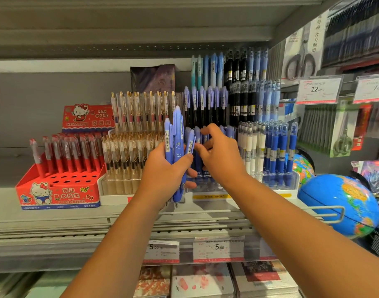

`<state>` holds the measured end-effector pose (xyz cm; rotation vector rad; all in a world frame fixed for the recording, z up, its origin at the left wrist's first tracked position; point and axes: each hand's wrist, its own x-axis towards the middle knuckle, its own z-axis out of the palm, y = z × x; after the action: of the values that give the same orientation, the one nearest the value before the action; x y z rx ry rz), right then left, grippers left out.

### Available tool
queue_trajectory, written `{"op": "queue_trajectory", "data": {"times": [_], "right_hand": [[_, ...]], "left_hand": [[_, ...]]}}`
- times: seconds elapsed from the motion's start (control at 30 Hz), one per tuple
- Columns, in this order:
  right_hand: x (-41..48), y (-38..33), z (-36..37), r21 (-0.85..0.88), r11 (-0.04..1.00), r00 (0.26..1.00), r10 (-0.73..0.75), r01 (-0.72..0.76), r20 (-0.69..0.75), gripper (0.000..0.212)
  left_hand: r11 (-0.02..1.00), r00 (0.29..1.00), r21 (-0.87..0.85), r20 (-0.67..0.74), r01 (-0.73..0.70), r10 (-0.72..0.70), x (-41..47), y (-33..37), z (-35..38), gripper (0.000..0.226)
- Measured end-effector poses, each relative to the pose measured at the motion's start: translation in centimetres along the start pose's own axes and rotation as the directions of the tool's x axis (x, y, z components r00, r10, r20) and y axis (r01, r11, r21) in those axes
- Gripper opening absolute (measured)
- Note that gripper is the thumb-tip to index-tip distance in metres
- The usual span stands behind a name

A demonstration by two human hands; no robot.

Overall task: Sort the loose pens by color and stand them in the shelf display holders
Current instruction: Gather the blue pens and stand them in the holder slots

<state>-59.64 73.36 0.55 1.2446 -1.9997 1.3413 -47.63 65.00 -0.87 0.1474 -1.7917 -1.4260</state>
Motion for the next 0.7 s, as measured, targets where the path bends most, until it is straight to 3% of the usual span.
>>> {"op": "queue_trajectory", "data": {"times": [0.17, 0.3, 0.47, 0.57, 0.7], "right_hand": [[-0.7, 0.1, -0.3, 0.008, 1.000, 0.999, 0.005, -0.005, -0.038, 0.033], [-1.4, -0.4, -1.1, 0.153, 0.988, 0.992, 0.009, 0.010, -0.125, 0.020], [-2.3, -1.1, -1.7, 0.463, 0.881, 0.995, 0.077, -0.095, 0.057, 0.019], [-2.6, -1.1, -1.8, 0.523, 0.844, 0.988, 0.051, -0.120, 0.145, 0.019], [-2.6, -0.9, -2.1, 0.580, 0.797, 0.984, 0.097, -0.167, 0.151, 0.022]], "left_hand": [[1.000, 1.000, -0.020, -0.030, 0.007, -0.007, 0.0, -0.1, -0.1, 0.014], [1.000, 0.999, -0.028, -0.052, 0.003, -0.005, 0.1, 0.1, -0.1, 0.011], [1.000, 1.000, -0.025, -0.030, -0.001, 0.000, -0.1, 0.2, 0.0, 0.011], [1.000, 0.999, -0.002, 0.033, 0.004, -0.004, -0.1, 0.2, -0.1, 0.014], [1.000, 0.992, 0.004, 0.122, 0.029, -0.029, -0.3, 0.3, 0.1, 0.015]]}}
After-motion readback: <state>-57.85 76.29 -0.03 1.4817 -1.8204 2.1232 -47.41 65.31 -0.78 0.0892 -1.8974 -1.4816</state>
